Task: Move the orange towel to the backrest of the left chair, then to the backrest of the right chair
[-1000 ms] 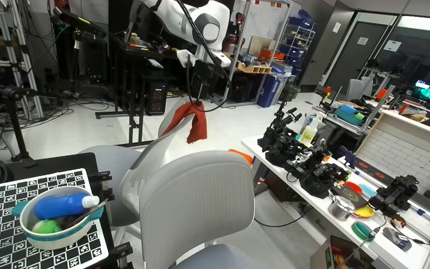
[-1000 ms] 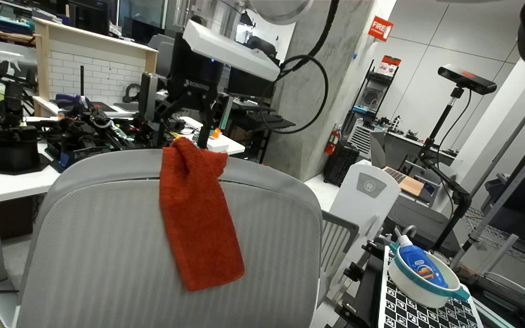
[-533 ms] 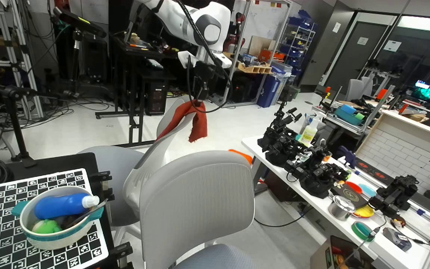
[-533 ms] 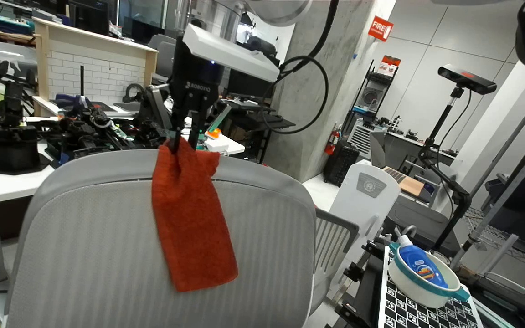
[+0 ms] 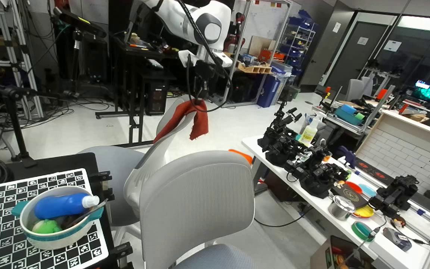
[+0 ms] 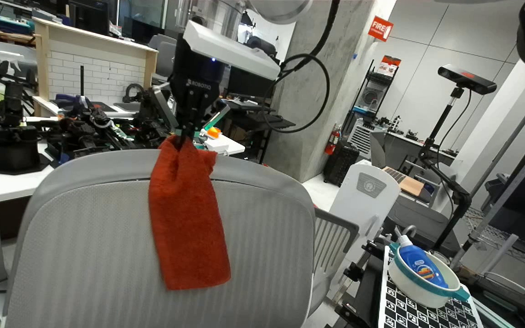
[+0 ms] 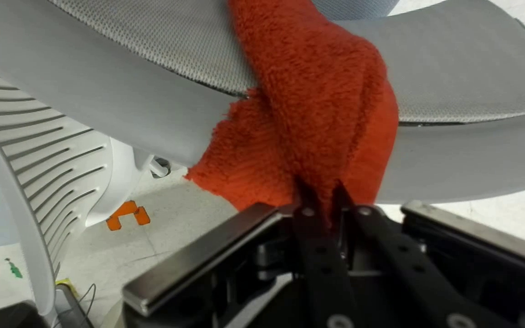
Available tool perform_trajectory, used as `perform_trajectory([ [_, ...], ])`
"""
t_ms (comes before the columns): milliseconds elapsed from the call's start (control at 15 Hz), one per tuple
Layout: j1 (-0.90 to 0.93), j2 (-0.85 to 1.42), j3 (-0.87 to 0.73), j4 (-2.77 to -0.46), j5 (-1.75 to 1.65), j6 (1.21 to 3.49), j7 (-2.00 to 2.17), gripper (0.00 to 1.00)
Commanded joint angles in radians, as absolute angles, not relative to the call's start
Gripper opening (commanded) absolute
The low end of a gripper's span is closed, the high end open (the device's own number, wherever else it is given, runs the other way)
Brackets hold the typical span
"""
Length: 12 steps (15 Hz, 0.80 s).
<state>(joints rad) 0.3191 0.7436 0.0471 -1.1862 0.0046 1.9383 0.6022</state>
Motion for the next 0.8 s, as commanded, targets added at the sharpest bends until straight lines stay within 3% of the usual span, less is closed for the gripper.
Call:
perform_trajectory([
  [0, 0.311, 0.697, 0.034, -1.205, 0.010, 1.919, 0.616, 0.02],
  [733, 0.185, 0.573, -0.013, -1.172, 0.032, 1.921, 0.637, 0.02],
])
